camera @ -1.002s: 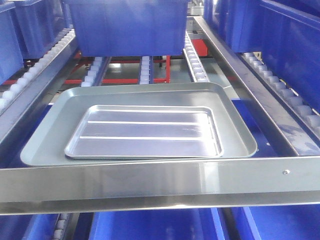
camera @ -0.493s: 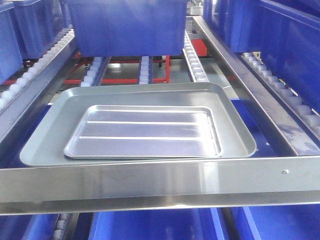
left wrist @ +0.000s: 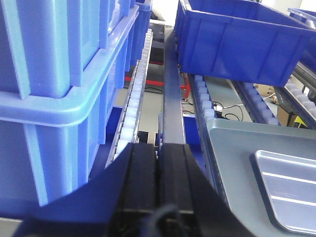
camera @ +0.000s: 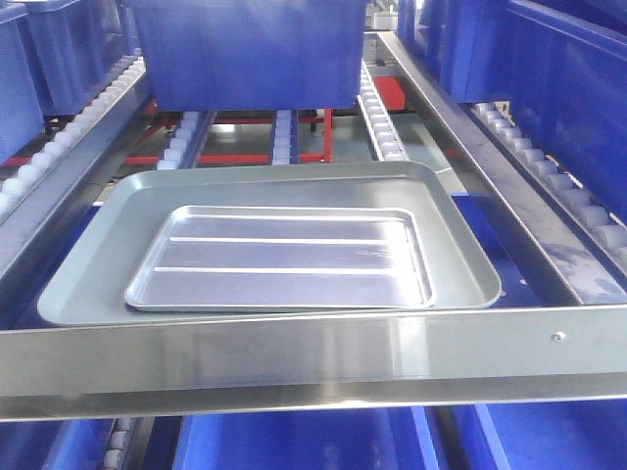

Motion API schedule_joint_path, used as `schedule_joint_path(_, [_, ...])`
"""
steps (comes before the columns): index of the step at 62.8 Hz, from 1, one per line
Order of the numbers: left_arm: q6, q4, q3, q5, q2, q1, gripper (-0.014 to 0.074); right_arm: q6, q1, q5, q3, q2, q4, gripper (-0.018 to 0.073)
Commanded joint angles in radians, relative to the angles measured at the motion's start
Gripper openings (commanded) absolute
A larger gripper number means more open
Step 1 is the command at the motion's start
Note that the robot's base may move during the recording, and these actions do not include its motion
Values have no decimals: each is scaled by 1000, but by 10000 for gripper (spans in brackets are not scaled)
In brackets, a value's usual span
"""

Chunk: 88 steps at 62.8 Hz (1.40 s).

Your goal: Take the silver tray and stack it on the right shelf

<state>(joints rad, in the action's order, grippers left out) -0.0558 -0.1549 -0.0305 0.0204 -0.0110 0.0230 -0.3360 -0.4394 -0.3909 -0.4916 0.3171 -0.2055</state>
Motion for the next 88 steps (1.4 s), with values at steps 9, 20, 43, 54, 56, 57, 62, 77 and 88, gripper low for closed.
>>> schedule_joint_path(9, [12, -10, -17, -88, -16, 0, -90, 100, 138, 106, -1, 3, 25, 48])
schedule_joint_path(20, [12, -10, -17, -88, -16, 0, -90, 296, 324, 233, 158, -94, 247, 48])
schedule_joint_path(43, [12, -10, -17, -88, -14, 0, -90, 325, 441, 398, 500, -344, 265, 48])
schedule_joint_path(54, [12, -10, -17, -88, -14, 0, -90, 325, 440, 409, 502, -348, 265, 48])
schedule_joint_path(56, [12, -10, -17, -88, -14, 0, -90, 325, 440, 409, 502, -348, 265, 48])
schedule_joint_path(57, [12, -10, -17, -88, -14, 0, -90, 325, 440, 409, 502, -348, 265, 48])
schedule_joint_path(62, [12, -10, -17, -88, -14, 0, -90, 325, 440, 408, 502, -348, 265, 48])
schedule_joint_path(77, [12, -10, -17, -88, -14, 0, -90, 325, 440, 407, 502, -348, 265, 48])
schedule_joint_path(88, [12, -10, -17, -88, -14, 0, -90, 325, 440, 407, 502, -348, 265, 48])
